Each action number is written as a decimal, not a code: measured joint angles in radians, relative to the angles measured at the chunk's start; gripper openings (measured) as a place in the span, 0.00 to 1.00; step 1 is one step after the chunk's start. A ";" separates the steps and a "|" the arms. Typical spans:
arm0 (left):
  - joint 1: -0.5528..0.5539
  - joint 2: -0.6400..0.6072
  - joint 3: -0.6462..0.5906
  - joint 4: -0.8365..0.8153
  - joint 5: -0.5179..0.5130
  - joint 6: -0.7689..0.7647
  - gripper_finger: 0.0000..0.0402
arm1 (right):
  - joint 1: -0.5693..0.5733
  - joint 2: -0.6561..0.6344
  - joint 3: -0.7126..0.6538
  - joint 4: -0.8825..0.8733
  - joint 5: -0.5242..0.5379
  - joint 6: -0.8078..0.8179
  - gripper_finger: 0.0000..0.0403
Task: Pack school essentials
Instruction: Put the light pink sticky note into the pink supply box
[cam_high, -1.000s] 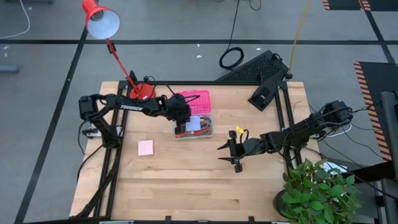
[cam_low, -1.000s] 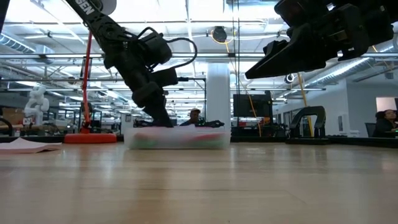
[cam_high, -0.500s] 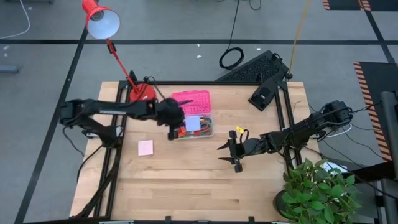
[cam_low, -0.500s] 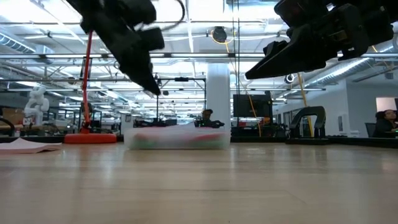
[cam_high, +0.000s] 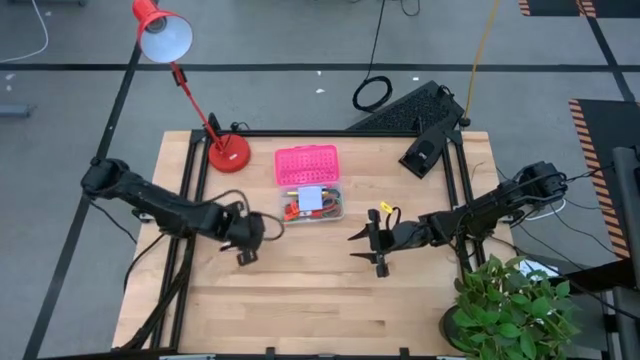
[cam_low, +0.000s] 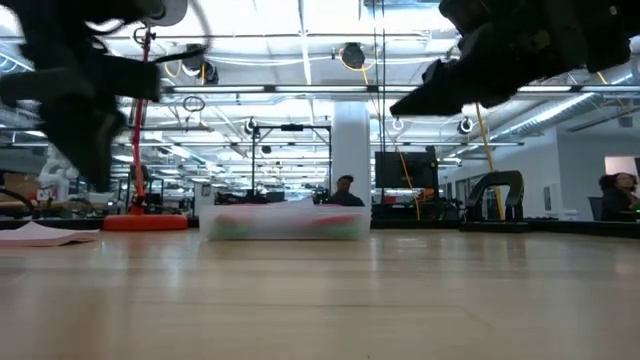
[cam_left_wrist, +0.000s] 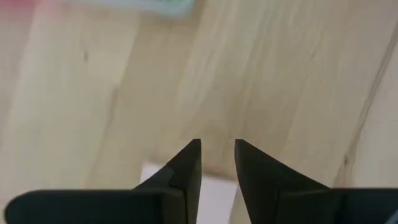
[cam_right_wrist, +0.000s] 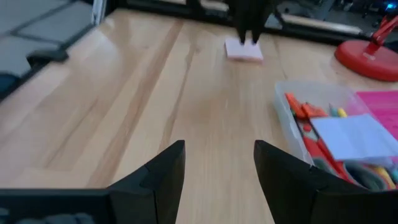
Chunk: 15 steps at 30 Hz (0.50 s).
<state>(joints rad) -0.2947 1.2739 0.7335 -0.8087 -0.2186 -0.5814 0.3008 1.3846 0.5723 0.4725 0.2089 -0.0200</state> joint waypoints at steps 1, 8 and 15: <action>-0.025 -0.010 -0.012 -0.025 -0.013 -0.049 0.25 | 0.000 0.000 0.000 0.017 0.000 0.001 0.46; -0.144 -0.054 -0.044 -0.184 -0.081 -0.378 0.19 | 0.000 0.000 0.000 0.077 0.004 0.005 0.46; -0.263 -0.113 -0.062 -0.306 -0.096 -0.599 0.07 | 0.000 0.000 0.000 0.094 0.006 0.016 0.46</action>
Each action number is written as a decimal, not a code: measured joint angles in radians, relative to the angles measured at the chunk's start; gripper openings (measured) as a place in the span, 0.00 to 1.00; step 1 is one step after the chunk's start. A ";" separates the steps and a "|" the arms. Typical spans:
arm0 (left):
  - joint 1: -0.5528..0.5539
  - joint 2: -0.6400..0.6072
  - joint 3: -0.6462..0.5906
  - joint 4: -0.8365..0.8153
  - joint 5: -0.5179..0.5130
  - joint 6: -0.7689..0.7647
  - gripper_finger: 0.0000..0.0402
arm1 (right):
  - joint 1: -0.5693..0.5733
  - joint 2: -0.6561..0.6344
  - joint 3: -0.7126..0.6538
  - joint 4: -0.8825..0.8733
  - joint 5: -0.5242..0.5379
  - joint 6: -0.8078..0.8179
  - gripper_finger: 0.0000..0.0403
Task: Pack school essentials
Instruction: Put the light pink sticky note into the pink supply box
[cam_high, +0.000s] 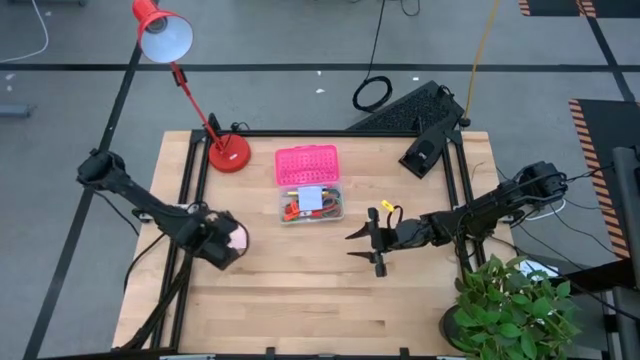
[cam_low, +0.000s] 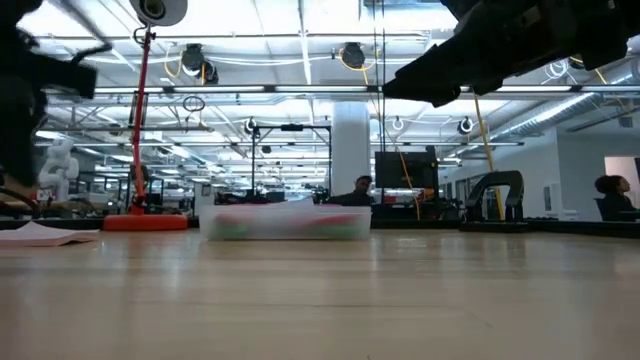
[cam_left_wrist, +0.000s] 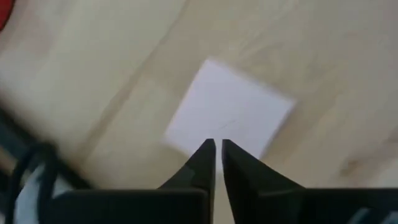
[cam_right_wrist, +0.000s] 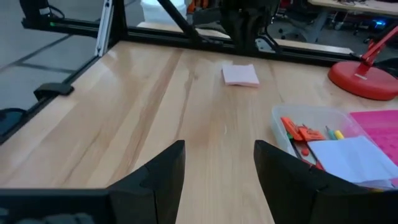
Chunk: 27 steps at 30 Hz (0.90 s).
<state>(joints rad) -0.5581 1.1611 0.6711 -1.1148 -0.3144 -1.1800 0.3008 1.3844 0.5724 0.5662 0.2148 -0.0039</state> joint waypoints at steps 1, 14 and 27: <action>-0.005 -0.003 -0.018 -0.010 0.008 -0.025 0.05 | 0.000 0.000 0.000 0.000 0.000 0.000 0.46; 0.029 -0.003 -0.107 0.158 0.095 -0.009 0.29 | 0.000 0.000 0.000 0.030 0.050 -0.040 0.46; 0.031 0.086 -0.107 0.193 0.217 0.045 0.50 | -0.014 0.000 0.000 0.028 0.047 -0.060 0.46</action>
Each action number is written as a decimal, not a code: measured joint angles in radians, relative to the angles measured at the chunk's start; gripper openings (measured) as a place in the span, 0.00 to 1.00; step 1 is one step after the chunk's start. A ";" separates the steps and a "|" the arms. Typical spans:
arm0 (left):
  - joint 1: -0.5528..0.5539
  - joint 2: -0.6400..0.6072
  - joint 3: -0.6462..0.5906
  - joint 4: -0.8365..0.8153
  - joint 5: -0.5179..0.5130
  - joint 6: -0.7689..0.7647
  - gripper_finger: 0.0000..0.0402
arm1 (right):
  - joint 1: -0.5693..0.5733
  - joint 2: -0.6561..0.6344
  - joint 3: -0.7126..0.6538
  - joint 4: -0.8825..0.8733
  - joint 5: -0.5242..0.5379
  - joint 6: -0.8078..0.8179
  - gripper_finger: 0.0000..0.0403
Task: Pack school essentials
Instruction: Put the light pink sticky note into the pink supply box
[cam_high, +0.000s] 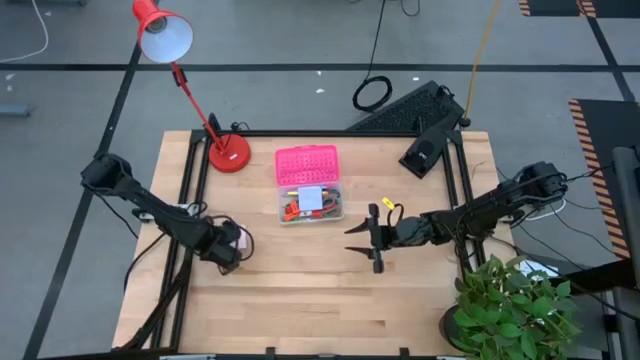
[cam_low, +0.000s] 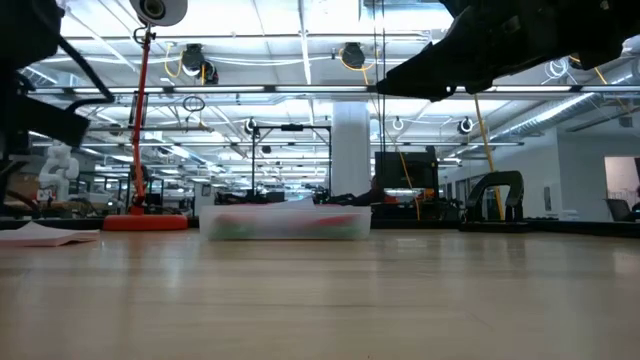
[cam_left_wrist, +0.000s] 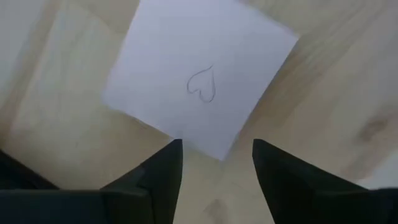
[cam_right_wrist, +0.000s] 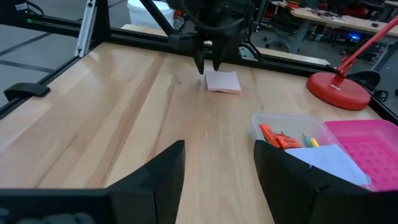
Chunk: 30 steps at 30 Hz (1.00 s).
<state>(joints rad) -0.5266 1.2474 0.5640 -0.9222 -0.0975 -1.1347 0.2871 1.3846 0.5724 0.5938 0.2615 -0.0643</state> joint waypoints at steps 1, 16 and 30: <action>-0.001 0.015 0.000 0.001 0.004 0.000 0.50 | 0.000 0.000 0.000 0.000 0.000 0.000 0.46; -0.018 0.129 0.041 0.078 -0.038 0.233 0.50 | 0.000 0.000 0.000 0.016 0.000 0.000 0.46; 0.082 0.121 0.159 -0.030 -0.246 0.347 0.50 | 0.000 0.000 0.000 0.009 0.000 0.000 0.46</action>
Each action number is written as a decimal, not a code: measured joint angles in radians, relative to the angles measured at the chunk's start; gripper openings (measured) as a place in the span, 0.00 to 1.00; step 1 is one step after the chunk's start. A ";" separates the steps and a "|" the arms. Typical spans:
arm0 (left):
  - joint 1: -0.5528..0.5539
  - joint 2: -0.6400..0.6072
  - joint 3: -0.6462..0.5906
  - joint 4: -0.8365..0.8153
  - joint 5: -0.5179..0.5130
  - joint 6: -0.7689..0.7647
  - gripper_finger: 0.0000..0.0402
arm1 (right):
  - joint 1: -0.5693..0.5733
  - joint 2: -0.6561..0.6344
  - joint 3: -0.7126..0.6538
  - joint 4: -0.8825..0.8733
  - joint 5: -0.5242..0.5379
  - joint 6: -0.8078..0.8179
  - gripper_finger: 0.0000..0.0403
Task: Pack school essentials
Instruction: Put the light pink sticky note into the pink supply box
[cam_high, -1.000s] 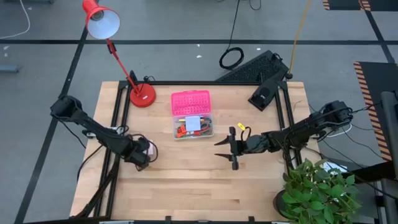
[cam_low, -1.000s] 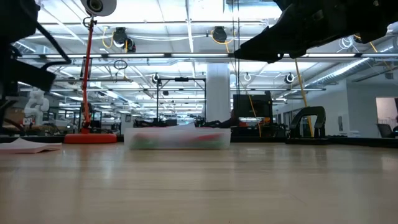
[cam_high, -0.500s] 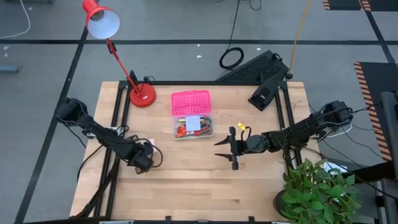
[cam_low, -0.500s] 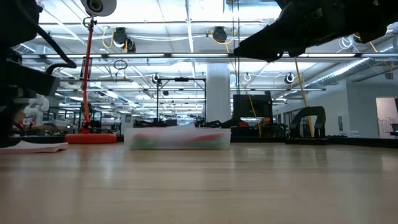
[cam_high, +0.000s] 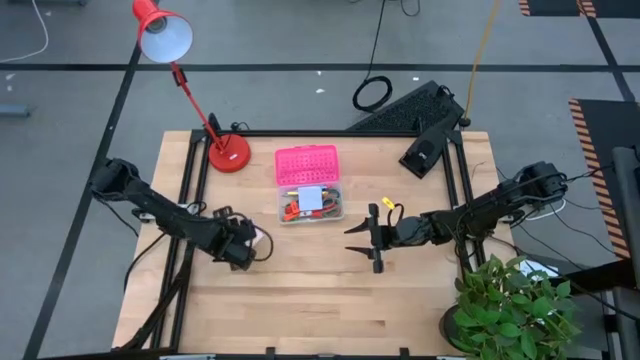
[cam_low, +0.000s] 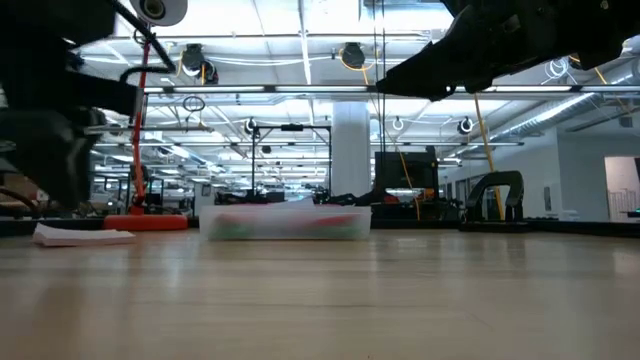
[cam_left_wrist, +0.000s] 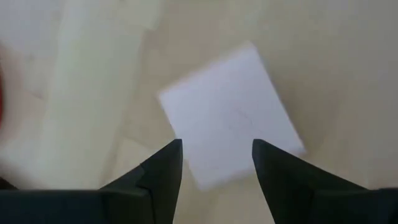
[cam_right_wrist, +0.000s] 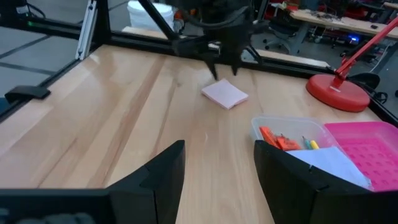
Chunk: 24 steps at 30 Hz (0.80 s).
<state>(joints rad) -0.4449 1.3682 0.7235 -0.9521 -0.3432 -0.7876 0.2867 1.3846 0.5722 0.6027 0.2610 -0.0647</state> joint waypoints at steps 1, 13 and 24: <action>0.022 0.000 -0.005 0.013 -0.019 0.005 0.50 | 0.000 0.000 0.000 -0.007 0.000 0.000 0.46; 0.181 -0.003 -0.141 0.175 0.091 0.069 0.27 | 0.000 0.000 0.000 -0.014 -0.001 0.000 0.46; 0.156 -0.032 -0.143 0.696 0.249 -0.020 0.01 | 0.000 0.209 0.072 0.107 0.000 -0.003 0.46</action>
<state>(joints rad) -0.2885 1.3359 0.5809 -0.2563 -0.0938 -0.8076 0.2867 1.5937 0.6441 0.7102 0.2611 -0.0675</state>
